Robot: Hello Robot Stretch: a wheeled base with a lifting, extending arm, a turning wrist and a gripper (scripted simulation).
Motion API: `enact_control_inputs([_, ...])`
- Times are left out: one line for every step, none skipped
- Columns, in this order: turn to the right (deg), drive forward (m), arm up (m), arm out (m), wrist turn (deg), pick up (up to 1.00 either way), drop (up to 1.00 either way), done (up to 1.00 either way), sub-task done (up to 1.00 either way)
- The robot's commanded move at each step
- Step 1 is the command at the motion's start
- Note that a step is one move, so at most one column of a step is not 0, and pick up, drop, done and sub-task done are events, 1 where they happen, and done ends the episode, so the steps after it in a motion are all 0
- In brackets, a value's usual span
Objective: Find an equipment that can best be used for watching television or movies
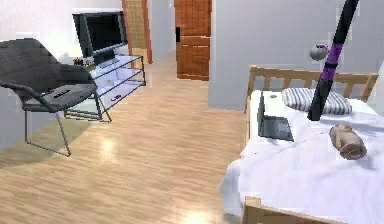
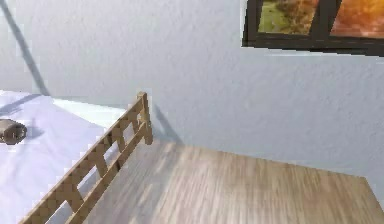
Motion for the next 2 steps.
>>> enact_control_inputs([-27.0,0.0,0.0,0.0,0.0,0.0,0.0,0.0,0.0])
enact_control_inputs([0.0,0.85,0.0,0.0,0.0,0.0,0.0,0.0,0.0])
